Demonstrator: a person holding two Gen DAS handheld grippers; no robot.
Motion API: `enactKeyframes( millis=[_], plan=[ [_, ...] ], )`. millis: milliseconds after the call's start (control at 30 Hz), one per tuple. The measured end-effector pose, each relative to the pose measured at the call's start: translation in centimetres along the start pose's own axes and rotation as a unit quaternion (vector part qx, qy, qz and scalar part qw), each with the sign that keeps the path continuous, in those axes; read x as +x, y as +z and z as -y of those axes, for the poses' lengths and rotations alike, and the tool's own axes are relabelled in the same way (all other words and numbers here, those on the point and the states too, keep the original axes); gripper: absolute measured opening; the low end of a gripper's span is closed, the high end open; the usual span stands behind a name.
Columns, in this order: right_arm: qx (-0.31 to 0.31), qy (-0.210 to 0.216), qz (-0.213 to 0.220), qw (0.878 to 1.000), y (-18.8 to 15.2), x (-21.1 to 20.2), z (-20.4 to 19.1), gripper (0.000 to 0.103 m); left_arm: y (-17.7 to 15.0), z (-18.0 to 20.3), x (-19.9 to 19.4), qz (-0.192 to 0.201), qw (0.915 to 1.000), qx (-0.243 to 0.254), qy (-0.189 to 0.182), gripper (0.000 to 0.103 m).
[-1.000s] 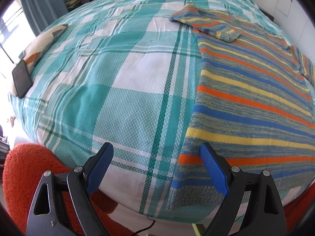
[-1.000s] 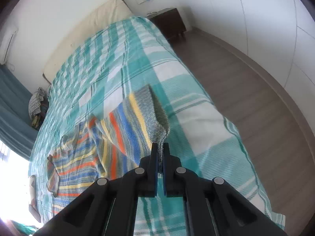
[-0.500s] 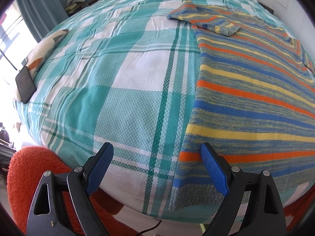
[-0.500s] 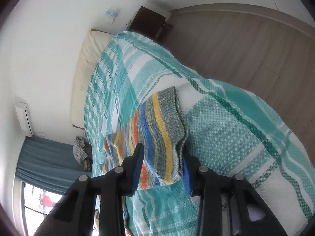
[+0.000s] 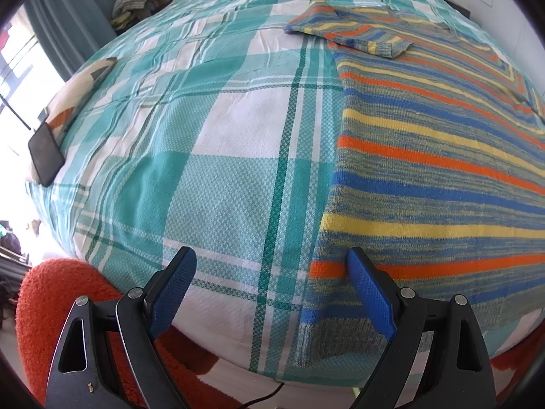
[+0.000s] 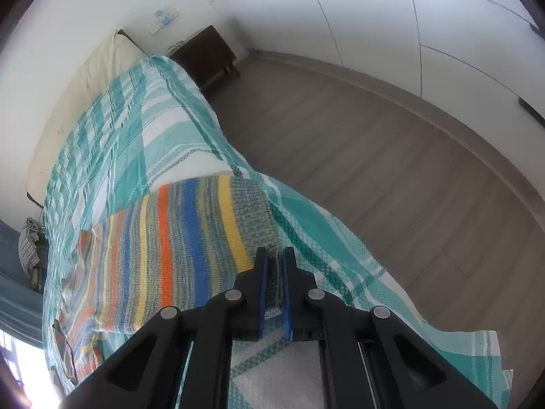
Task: Fold small clothes
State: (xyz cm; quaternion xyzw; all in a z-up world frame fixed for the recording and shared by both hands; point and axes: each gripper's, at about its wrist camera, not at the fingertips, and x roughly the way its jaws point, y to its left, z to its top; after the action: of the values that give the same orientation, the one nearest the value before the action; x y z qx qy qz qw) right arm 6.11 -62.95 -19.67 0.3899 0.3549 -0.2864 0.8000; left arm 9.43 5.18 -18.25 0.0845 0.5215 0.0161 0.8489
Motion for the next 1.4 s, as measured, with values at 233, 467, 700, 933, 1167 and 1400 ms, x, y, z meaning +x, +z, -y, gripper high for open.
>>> enactKeyframes(
  millis=[233, 467, 700, 933, 1167, 1400],
  plan=[
    [-0.064, 0.022, 0.017, 0.998, -1.8, -5.3, -1.9, 0.049, 0.1, 0.1, 0.2, 0.003, 1.0, 0.001, -0.001, 0.091],
    [-0.16, 0.233, -0.165, 0.945, -9.8, 0.0, -13.9, 0.049, -0.1, 0.6, -0.2, 0.011, 0.9998, 0.014, 0.006, 0.091],
    [-0.171, 0.21, -0.159, 0.949, -11.9, 3.9, -17.9, 0.005, -0.3, -0.6, 0.0, -0.004, 1.0, -0.007, -0.003, 0.091],
    [-0.196, 0.14, -0.142, 0.96, -12.4, 3.3, -17.5, 0.007, -0.3, 0.2, 0.1, -0.001, 0.9999, 0.012, 0.004, 0.091],
    [-0.301, 0.105, -0.085, 0.944, -15.0, -3.6, -18.5, 0.047, -0.5, 0.0, -0.8, 0.017, 0.9998, 0.012, -0.003, 0.091],
    [-0.399, 0.184, -0.175, 0.881, -24.3, -9.2, -17.6, 0.054, -0.5, 0.7, -1.3, 0.013, 0.9994, 0.031, 0.005, 0.091]
  ],
)
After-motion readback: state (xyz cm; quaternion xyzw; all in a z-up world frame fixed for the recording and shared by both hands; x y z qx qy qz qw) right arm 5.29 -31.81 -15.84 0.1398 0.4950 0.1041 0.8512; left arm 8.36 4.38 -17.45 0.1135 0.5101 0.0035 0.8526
